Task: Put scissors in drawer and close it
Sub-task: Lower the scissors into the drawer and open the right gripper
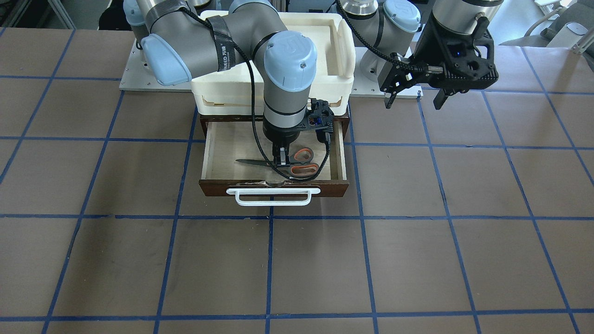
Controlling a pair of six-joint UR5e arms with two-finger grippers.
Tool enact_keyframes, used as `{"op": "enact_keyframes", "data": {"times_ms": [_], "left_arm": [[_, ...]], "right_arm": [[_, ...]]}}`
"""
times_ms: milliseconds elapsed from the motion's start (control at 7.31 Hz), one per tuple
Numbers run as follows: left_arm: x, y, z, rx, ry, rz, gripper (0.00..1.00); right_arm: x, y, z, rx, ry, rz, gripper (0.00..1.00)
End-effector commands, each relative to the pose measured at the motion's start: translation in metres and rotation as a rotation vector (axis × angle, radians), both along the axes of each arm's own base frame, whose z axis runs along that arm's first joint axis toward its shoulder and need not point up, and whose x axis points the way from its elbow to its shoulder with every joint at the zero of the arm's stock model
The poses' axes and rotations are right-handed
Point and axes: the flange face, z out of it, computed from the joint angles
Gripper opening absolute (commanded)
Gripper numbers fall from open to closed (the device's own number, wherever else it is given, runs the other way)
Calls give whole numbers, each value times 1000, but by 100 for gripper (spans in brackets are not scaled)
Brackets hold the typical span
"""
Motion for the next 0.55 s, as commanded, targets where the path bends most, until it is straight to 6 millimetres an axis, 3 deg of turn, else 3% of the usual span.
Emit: {"op": "enact_keyframes", "data": {"times_ms": [0, 411], "left_arm": [[0, 0, 0, 0, 0, -1, 100], [0, 0, 0, 0, 0, -1, 100]], "right_arm": [[-4, 1, 11, -27, 5, 5, 100], [-30, 19, 96, -158, -48, -77, 100]]}}
